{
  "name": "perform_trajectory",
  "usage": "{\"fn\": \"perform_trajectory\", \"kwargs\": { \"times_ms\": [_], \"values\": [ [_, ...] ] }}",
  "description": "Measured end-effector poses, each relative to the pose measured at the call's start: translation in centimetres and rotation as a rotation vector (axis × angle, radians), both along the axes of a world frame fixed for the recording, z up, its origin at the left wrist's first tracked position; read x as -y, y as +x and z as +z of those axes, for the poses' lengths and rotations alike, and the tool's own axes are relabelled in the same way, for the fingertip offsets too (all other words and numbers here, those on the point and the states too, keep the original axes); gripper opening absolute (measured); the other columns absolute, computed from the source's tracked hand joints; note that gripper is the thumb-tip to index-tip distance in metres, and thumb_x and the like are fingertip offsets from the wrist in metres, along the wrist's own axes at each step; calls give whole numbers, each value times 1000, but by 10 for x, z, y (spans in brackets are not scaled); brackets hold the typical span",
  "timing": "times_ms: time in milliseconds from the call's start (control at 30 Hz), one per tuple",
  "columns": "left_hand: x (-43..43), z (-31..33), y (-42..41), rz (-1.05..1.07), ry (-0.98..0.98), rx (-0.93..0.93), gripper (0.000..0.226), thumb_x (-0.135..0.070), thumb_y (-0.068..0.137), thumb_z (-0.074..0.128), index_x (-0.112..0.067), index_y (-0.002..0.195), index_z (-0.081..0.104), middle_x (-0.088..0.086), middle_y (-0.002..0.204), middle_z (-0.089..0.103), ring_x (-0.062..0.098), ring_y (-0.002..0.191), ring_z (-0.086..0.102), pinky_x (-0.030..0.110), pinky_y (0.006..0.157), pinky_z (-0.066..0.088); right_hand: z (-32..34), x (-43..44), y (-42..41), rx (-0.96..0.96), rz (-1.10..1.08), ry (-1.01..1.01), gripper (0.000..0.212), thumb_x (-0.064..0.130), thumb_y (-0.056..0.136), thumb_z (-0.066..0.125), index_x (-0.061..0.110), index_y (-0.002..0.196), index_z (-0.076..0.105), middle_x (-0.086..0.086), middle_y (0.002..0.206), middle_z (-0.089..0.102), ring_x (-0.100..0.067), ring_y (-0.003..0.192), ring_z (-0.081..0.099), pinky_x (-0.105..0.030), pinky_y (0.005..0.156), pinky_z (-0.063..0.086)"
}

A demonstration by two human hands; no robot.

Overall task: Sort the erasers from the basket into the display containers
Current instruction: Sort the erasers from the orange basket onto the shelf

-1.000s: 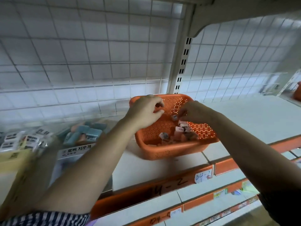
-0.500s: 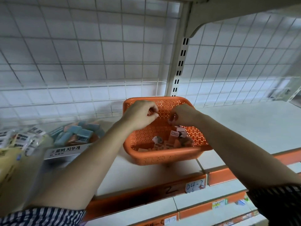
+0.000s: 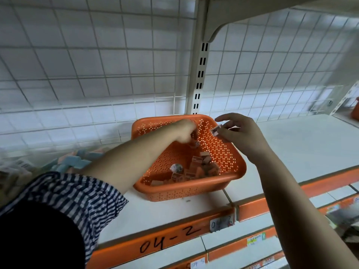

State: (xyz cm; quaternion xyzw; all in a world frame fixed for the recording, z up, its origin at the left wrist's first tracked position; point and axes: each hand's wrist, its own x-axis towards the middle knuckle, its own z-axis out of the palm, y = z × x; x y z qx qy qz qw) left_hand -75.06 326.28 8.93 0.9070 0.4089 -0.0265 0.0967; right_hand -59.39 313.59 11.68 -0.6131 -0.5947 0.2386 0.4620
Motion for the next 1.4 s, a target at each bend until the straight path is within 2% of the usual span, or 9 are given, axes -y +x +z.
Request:
{"fn": "perform_trajectory", "kwargs": {
  "times_ms": [267,400,500,667,767,933,1100,1267,1400],
  "values": [
    [-4,-17,17,46,-25,47,37,-40,79,75,-23,110,64,-2,103,63,18,95,62,34,84,53,-2,7,7,-141,-44,-16,13,10,82,74,22,88,74,4,83,72,-22,75,72,-31,71,58],
    [-4,0,5,30,-74,174,35,-14,88,66,-27,121,61,-1,115,57,14,90,56,28,72,46,8,9,-2,-121,-9,-34,18,11,78,77,19,94,73,3,88,74,-18,75,72,-24,63,58],
    [2,31,-26,14,81,312,29,-14,84,68,-23,110,70,-5,99,61,10,86,52,26,72,41,23,5,-24,-127,64,5,18,8,79,77,11,96,72,-3,94,71,-14,69,72,-20,61,55],
    [26,71,-116,194,220,665,18,-13,76,73,-16,94,70,-5,78,60,-3,59,52,21,65,41,36,-6,-77,-201,156,93,10,8,81,76,9,79,66,-11,75,71,-20,67,71,-25,59,52],
    [50,87,-185,316,350,771,19,-18,74,78,-10,82,62,-1,79,61,9,66,56,27,65,43,40,-12,-116,-201,211,130,13,9,81,76,10,75,64,-11,69,69,-22,67,71,-26,56,53],
    [94,105,-298,480,413,767,33,-29,72,84,-6,82,62,5,87,66,12,72,64,12,61,42,43,-15,-204,-278,355,135,17,10,80,77,10,74,61,-9,73,67,-23,74,73,-27,59,56],
    [135,111,-410,635,450,750,25,-24,74,82,-13,82,62,4,91,67,9,72,64,5,58,38,40,-15,-307,-229,506,96,17,10,78,79,12,76,63,-8,84,70,-23,77,73,-42,76,60],
    [170,99,-523,746,476,681,24,-23,67,86,-17,73,63,-3,75,65,-3,58,52,19,63,40,34,-10,-409,-211,723,-2,18,7,81,76,7,76,58,-11,83,70,-22,82,74,-37,72,60],
    [196,88,-596,893,479,676,25,-24,67,87,-12,75,67,0,77,70,0,60,56,21,62,41,23,-8,-477,-66,776,2,21,21,80,79,16,70,61,-5,68,68,-26,71,71,-47,71,59]
  ]
}}
